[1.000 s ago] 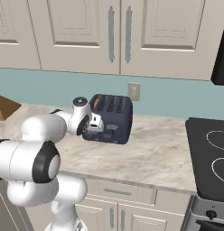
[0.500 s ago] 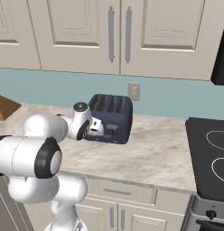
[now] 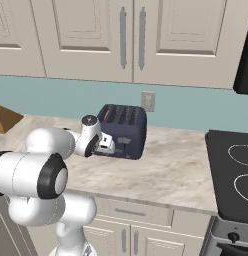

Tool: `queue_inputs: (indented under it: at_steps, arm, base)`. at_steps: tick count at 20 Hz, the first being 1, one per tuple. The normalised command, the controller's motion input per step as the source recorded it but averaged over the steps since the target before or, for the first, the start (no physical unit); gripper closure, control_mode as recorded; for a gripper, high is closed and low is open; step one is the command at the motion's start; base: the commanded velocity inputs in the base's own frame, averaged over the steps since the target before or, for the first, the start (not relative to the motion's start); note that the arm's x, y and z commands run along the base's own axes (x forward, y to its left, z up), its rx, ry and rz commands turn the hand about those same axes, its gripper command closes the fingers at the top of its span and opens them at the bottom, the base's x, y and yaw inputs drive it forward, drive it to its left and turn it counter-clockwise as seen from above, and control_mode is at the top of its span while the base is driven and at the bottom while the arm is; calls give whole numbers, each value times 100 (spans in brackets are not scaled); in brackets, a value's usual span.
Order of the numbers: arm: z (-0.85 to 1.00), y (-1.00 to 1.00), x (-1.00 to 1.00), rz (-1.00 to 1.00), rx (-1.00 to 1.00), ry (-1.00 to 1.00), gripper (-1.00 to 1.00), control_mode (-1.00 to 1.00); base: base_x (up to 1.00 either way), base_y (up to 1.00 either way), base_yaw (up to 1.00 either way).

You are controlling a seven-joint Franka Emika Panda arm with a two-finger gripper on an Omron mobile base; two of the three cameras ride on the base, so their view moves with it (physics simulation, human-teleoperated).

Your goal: Start the toaster. Once the lever pops up, take the bread to the plate on the dining counter.

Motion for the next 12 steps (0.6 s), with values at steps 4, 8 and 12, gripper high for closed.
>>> queue_inputs:
  at_steps: [4,8,12]
  arm:
    - [0,0,0,0,0,0,-100,-100]
    - [0,0,0,0,0,0,-100,-100]
    - [0,0,0,0,0,0,-100,-100]
  base:
    - [0,0,0]
    - [0,0,0]
    - [0,0,0]
